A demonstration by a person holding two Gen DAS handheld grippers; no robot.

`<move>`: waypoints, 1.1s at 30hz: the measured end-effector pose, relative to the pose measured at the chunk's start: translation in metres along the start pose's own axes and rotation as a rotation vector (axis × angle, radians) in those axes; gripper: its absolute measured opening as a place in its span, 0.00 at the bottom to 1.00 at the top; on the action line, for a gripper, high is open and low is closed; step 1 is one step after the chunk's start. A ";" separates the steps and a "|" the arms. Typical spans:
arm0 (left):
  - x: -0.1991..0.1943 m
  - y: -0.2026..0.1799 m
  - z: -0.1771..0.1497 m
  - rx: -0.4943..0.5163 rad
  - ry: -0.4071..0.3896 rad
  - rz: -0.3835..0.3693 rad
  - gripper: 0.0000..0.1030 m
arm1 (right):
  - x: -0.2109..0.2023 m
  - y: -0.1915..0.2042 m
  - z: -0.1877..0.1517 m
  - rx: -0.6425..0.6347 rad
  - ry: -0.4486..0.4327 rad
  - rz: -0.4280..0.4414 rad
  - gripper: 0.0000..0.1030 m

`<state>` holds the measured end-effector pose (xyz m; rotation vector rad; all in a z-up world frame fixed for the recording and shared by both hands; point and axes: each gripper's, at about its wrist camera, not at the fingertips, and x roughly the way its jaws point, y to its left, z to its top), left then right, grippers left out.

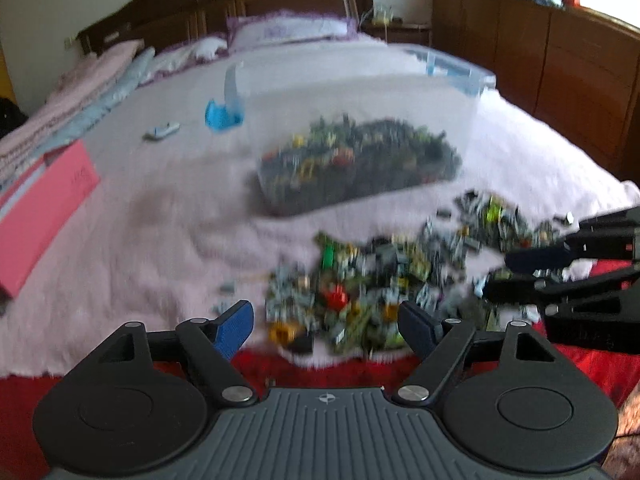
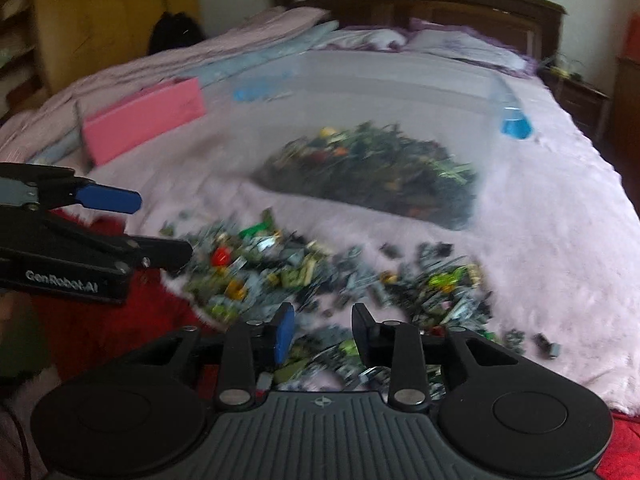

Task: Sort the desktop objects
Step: 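Grasp an orange Lego piece with the left tool while right returns to pile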

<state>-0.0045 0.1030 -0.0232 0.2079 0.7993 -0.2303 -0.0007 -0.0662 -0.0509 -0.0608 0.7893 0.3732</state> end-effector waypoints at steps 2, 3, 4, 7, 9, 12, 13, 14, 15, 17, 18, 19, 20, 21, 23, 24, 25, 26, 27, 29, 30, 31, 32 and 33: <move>0.001 0.001 -0.007 0.005 0.018 0.011 0.77 | 0.003 0.004 -0.001 -0.006 0.008 0.017 0.32; 0.003 0.001 -0.009 0.007 0.023 0.012 0.77 | 0.004 0.006 -0.001 -0.007 0.016 0.026 0.32; 0.005 0.001 -0.010 0.009 0.028 0.013 0.77 | 0.005 0.006 -0.002 -0.010 0.027 0.031 0.32; 0.008 0.003 -0.013 0.003 0.030 0.013 0.77 | 0.007 0.010 -0.004 -0.017 0.052 0.043 0.32; 0.012 0.005 -0.011 -0.010 0.029 0.021 0.77 | 0.009 0.009 -0.005 -0.016 0.060 0.044 0.32; 0.021 0.013 -0.010 -0.039 0.035 0.024 0.72 | 0.012 0.008 -0.008 -0.013 0.072 0.045 0.32; 0.024 0.016 -0.010 -0.052 0.042 0.015 0.61 | 0.012 0.008 -0.008 -0.011 0.073 0.045 0.32; 0.026 0.019 -0.009 -0.065 0.048 0.006 0.51 | 0.013 0.008 -0.008 -0.011 0.073 0.043 0.32; 0.029 0.023 -0.009 -0.079 0.055 -0.004 0.46 | 0.013 0.007 -0.008 -0.010 0.074 0.041 0.32; 0.032 0.029 -0.009 -0.112 0.065 -0.021 0.35 | 0.014 0.007 -0.008 -0.007 0.077 0.038 0.32; 0.033 0.031 -0.010 -0.122 0.068 -0.020 0.35 | 0.014 0.006 -0.008 -0.005 0.080 0.036 0.32; 0.034 0.033 -0.011 -0.131 0.072 -0.019 0.35 | 0.015 0.006 -0.008 -0.006 0.081 0.036 0.32; 0.035 0.035 -0.011 -0.140 0.075 -0.018 0.34 | 0.015 0.006 -0.008 -0.008 0.082 0.035 0.32; 0.036 0.037 -0.012 -0.145 0.076 -0.014 0.34 | 0.015 0.007 -0.008 -0.009 0.083 0.034 0.32; 0.038 0.039 -0.012 -0.158 0.078 -0.012 0.34 | 0.016 0.007 -0.008 -0.016 0.085 0.034 0.32; 0.039 0.041 -0.013 -0.165 0.080 -0.013 0.34 | 0.016 0.008 -0.008 -0.019 0.086 0.034 0.32; 0.040 0.042 -0.012 -0.171 0.082 -0.015 0.34 | 0.016 0.008 -0.008 -0.021 0.086 0.034 0.32; 0.041 0.042 -0.012 -0.172 0.082 -0.016 0.34 | 0.017 0.009 -0.008 -0.023 0.087 0.034 0.32; 0.043 0.043 -0.012 -0.173 0.082 -0.016 0.34 | 0.017 0.009 -0.008 -0.024 0.087 0.034 0.32; 0.045 0.043 -0.012 -0.171 0.081 -0.019 0.25 | 0.018 0.009 -0.008 -0.025 0.089 0.034 0.32; 0.046 0.043 -0.011 -0.168 0.081 -0.020 0.20 | 0.019 0.010 -0.008 -0.025 0.090 0.035 0.32; 0.045 0.043 -0.011 -0.171 0.078 -0.023 0.16 | 0.019 0.010 -0.007 -0.026 0.091 0.036 0.32; 0.044 0.044 -0.011 -0.175 0.074 -0.027 0.16 | 0.020 0.010 -0.007 -0.026 0.092 0.036 0.32; 0.043 0.044 -0.010 -0.177 0.070 -0.033 0.16 | 0.021 0.011 -0.007 -0.027 0.093 0.037 0.32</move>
